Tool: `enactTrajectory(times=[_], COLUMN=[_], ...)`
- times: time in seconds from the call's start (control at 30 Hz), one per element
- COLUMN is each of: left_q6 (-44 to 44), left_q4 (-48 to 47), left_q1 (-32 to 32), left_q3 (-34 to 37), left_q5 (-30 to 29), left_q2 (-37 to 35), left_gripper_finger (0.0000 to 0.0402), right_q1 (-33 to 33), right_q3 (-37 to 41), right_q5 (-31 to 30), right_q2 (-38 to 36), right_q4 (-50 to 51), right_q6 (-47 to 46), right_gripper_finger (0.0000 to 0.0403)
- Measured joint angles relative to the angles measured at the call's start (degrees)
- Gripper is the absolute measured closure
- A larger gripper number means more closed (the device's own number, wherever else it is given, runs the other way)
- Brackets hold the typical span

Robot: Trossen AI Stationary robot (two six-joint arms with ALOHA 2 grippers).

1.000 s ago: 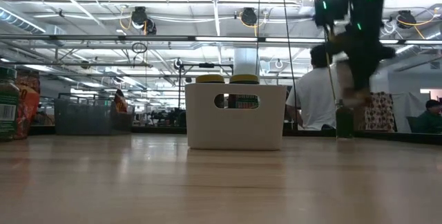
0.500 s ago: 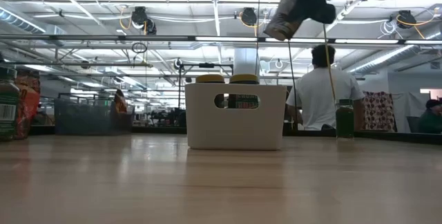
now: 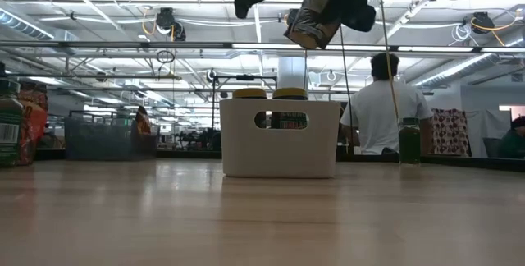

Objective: Sort spices by type
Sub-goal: Put the top right dark red spice pouch into the black transparent bin

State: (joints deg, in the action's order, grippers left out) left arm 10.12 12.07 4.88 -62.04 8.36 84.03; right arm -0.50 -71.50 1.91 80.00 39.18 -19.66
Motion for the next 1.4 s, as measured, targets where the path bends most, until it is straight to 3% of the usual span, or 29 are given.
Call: enactTrajectory(times=[0.33, 0.9, 1.4], left_q6=[0.0, 1.58, 1.61], left_q4=[-1.46, -4.82, -5.11], left_q1=[0.03, -0.14, -0.14], left_q3=[0.0, 0.0, 0.0], left_q5=[0.49, 5.08, 6.18], left_q2=[0.0, 0.0, 0.0], left_gripper_finger=[0.0178, 0.018, 0.0304], right_q1=[2.65, 2.91, 2.91], right_q3=[0.0, 0.0, 0.0], right_q5=[1.07, 0.87, -0.32], right_q2=[4.98, 6.12, 6.1], right_q4=[-9.0, -12.97, -14.75], right_q6=[3.41, 1.93, 0.85], right_gripper_finger=[0.0393, 0.0392, 0.0392])
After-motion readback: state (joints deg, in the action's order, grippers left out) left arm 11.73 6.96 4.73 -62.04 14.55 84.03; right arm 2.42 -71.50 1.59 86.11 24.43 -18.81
